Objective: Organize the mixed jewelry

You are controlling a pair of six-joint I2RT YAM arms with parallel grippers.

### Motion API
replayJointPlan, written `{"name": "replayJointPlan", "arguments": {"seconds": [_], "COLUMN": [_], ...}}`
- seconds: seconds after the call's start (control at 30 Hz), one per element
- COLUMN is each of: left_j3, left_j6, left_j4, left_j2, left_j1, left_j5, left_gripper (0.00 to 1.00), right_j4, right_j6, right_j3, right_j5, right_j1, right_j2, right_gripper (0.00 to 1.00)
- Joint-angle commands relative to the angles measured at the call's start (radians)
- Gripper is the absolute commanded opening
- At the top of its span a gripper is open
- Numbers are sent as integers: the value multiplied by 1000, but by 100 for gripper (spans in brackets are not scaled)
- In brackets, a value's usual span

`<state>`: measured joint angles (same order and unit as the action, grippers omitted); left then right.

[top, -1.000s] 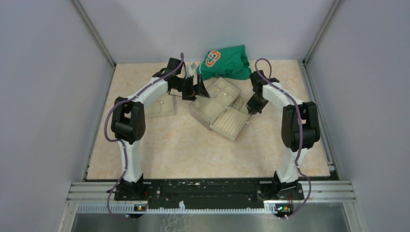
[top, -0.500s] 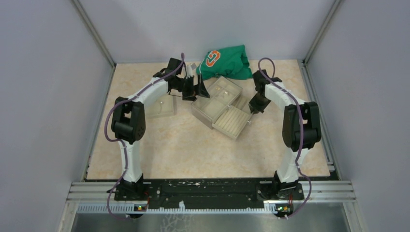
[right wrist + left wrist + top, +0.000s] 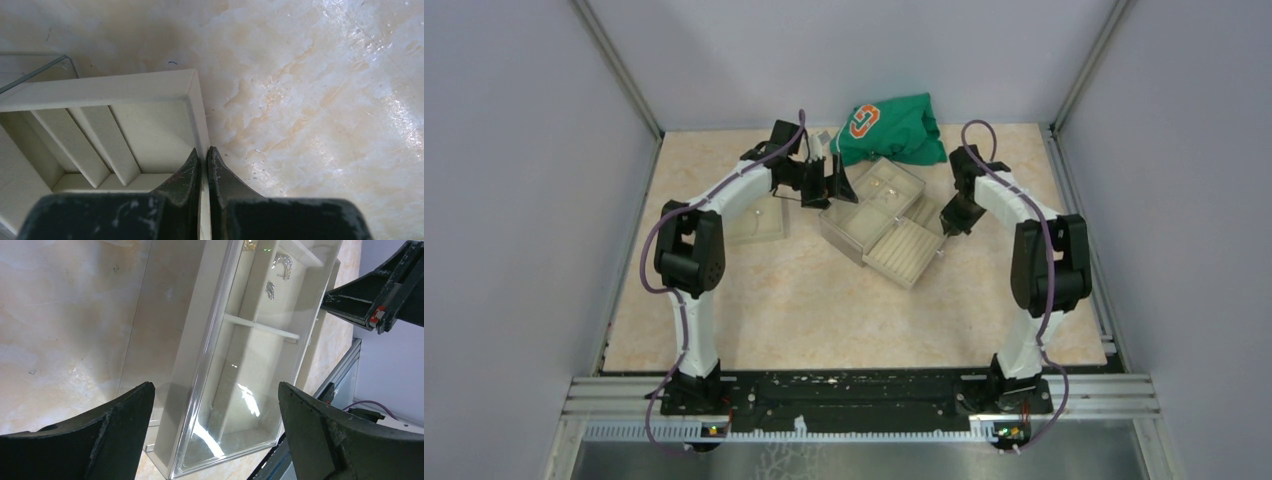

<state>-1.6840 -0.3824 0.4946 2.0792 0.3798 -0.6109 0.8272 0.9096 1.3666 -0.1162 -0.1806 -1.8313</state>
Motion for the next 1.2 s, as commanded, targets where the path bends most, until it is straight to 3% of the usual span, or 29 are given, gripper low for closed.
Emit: {"name": "replayJointPlan", "arguments": {"seconds": [0.0, 0.37, 1.17], "left_j3": [16, 21, -45], "left_j6": [4, 0, -18], "left_j4": [-2, -11, -9], "left_j2": [-1, -4, 33], "left_j1": [11, 12, 73], "left_j5": [-39, -46, -75], "left_gripper": [99, 99, 99], "right_j4": [-67, -87, -206], "right_j6": [77, 72, -11], "right_j3": [3, -6, 152], "right_j5": [3, 17, 153], "right_j1": [7, 1, -100], "right_j2": [82, 87, -67], "right_gripper": [0, 0, 0]}}
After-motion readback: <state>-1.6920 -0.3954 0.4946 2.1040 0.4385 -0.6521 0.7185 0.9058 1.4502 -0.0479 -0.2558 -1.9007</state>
